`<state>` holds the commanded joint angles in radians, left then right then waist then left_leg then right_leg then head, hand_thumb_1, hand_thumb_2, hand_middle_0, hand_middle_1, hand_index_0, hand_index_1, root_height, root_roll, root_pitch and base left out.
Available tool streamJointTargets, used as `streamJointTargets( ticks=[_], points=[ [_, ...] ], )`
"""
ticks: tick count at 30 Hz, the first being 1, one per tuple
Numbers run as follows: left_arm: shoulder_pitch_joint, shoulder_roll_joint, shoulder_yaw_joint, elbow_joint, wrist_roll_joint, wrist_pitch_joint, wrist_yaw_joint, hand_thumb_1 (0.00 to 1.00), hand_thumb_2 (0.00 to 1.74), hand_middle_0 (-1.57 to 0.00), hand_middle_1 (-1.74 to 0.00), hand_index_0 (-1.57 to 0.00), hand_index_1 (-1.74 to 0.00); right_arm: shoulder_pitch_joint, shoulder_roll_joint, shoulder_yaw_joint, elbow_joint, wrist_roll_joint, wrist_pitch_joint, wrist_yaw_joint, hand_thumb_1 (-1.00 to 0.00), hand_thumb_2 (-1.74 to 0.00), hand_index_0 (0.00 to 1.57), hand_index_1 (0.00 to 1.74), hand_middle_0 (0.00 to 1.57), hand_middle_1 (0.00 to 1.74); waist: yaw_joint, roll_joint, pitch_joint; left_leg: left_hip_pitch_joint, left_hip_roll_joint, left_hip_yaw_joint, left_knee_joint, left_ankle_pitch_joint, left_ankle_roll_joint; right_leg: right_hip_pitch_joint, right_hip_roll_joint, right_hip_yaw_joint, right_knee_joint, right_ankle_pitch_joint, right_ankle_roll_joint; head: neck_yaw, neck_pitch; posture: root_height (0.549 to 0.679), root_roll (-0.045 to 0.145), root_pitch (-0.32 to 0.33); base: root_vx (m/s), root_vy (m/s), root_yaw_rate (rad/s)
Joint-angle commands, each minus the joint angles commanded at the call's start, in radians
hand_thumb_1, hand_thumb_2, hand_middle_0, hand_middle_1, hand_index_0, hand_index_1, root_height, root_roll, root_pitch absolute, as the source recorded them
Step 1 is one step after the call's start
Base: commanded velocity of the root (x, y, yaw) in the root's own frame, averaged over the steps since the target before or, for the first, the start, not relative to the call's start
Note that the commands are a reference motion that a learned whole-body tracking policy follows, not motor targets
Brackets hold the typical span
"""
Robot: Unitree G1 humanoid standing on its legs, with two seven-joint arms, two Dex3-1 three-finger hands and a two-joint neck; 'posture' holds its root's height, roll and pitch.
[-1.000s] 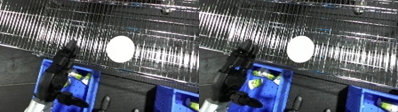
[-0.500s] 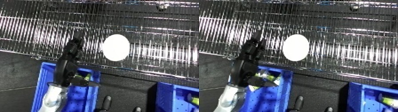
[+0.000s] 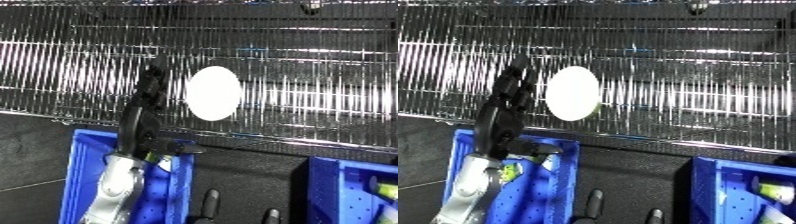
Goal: Pick up the object and place it into the box
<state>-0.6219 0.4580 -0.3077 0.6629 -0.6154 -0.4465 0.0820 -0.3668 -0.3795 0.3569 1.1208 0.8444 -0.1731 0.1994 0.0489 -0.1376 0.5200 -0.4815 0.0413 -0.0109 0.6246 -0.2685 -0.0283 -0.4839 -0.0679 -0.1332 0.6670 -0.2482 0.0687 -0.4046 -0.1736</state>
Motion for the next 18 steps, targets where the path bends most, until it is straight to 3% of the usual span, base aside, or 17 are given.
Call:
streamJointTargets(
  ticks=[13, 18],
  points=[
    [-0.092, -0.007, -0.011, 0.088, -0.007, 0.036, -0.009, 0.0, 0.0, 0.0, 0.0, 0.0, 0.0, 0.003, 0.012, 0.024, -0.032, 0.03, -0.007, -0.014, 0.0, 0.0, 0.0, 0.0, 0.0, 0.0, -0.037, -0.016, 0.0, -0.032, 0.006, 0.008, 0.022, -0.013, 0.0012, -0.035, 0.0124, 0.017, 0.008, 0.001, 0.0021, -0.009, 0.036, 0.641, 0.004, 0.109, 0.02, 0.008, -0.052],
    [-0.119, -0.009, -0.015, 0.113, -0.011, 0.047, -0.013, 0.25, 0.44, -0.39, -0.44, -0.39, -0.44, 0.005, 0.013, 0.034, -0.053, 0.033, -0.003, -0.027, 0.0, 0.0, 0.0, 0.0, 0.0, 0.0, -0.048, -0.018, 0.0, -0.037, 0.006, 0.01, 0.027, -0.018, 0.0015, -0.042, 0.0137, 0.023, 0.009, 0.002, 0.0037, -0.024, 0.04, 0.641, 0.004, 0.114, 0.016, 0.018, -0.031]
  ],
)
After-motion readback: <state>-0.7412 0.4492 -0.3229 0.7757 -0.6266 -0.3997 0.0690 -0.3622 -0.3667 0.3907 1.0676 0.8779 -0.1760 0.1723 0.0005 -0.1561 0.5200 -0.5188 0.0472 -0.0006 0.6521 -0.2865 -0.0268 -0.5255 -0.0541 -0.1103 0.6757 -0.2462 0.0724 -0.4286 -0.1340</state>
